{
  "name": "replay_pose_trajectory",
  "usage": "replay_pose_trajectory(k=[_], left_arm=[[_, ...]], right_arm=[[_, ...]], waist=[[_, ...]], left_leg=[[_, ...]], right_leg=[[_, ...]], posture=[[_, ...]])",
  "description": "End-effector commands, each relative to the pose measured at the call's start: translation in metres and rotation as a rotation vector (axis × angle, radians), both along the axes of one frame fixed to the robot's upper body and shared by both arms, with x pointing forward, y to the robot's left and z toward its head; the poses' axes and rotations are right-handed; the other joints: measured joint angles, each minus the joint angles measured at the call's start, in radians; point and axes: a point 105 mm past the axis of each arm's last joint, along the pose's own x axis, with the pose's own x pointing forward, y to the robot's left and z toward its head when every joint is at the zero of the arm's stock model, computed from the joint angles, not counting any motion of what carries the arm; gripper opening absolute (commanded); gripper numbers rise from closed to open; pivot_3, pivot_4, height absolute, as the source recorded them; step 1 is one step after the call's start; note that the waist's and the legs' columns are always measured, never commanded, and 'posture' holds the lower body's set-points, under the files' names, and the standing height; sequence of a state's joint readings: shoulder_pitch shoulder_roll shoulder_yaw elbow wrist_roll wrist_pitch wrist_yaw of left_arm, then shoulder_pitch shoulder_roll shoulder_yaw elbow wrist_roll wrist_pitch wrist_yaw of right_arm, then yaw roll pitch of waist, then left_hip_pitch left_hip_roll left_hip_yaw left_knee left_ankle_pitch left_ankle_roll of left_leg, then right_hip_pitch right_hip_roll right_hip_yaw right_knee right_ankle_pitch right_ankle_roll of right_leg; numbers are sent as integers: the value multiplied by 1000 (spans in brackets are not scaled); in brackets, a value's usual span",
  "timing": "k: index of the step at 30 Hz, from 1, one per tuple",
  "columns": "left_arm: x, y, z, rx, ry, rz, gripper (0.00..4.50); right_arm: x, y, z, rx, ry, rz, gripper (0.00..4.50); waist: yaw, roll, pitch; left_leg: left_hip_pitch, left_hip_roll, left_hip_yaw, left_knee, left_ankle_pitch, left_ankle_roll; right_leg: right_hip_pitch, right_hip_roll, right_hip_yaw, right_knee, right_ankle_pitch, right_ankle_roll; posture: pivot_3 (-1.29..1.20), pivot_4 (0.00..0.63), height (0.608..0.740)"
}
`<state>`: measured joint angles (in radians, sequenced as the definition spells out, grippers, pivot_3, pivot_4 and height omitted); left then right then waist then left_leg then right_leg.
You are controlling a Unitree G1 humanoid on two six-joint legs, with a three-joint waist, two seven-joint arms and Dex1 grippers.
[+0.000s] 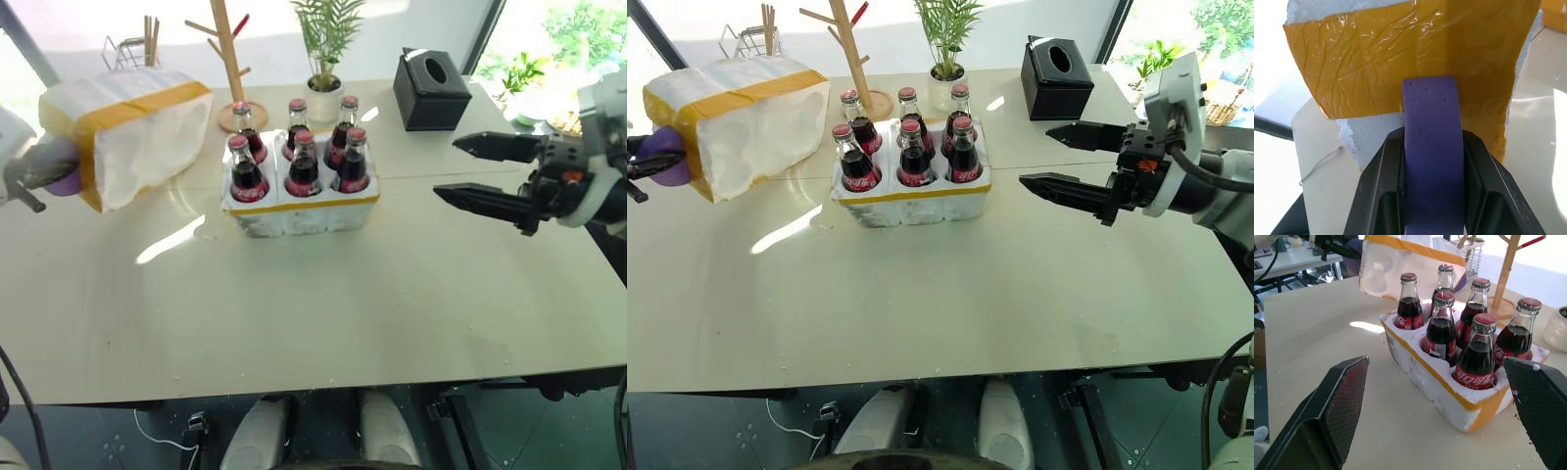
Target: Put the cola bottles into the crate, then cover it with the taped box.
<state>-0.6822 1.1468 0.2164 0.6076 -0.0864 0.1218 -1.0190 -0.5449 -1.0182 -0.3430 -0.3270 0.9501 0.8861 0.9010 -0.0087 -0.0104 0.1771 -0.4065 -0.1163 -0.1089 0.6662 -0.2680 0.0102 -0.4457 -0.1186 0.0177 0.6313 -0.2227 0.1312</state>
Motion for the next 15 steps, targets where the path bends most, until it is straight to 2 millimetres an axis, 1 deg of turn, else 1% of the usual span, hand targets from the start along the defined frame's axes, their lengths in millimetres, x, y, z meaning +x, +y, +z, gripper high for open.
replay_pose_trajectory(k=[1,3,4,7,11,15], left_arm=[[-11,-6,30,-29,-90,-38,1340],[-14,-10,29,-78,-77,-59,1340],[-15,-7,23,-82,-55,-46,1340],[-19,5,-1,-100,39,1,1340],[-26,30,-43,-133,203,108,1340],[-29,45,-67,-147,290,167,1340]], right_arm=[[-2,1,11,9,-53,5,4500],[-2,3,10,8,-47,13,4500],[-2,3,10,6,-44,16,4500],[-2,4,9,-2,-41,20,4500],[0,5,10,5,-38,23,4500],[1,5,10,14,-33,18,4500]], waist=[[0,0,0],[-2,0,0],[-3,0,0],[-7,1,0],[-7,1,0],[-3,0,0]], left_leg=[[0,0,0,0,0,0],[0,0,0,0,0,0],[0,0,0,0,0,0],[1,0,0,-1,0,0],[1,1,0,-1,0,0],[1,0,1,-1,0,0]], right_leg=[[0,0,0,0,0,0],[0,0,0,0,0,0],[0,0,0,0,0,0],[0,0,0,0,0,0],[0,1,0,0,0,0],[0,0,0,0,0,0]], posture=[[0,150,740],[0,150,740],[0,150,740],[0,150,740],[0,150,740],[0,150,740]])
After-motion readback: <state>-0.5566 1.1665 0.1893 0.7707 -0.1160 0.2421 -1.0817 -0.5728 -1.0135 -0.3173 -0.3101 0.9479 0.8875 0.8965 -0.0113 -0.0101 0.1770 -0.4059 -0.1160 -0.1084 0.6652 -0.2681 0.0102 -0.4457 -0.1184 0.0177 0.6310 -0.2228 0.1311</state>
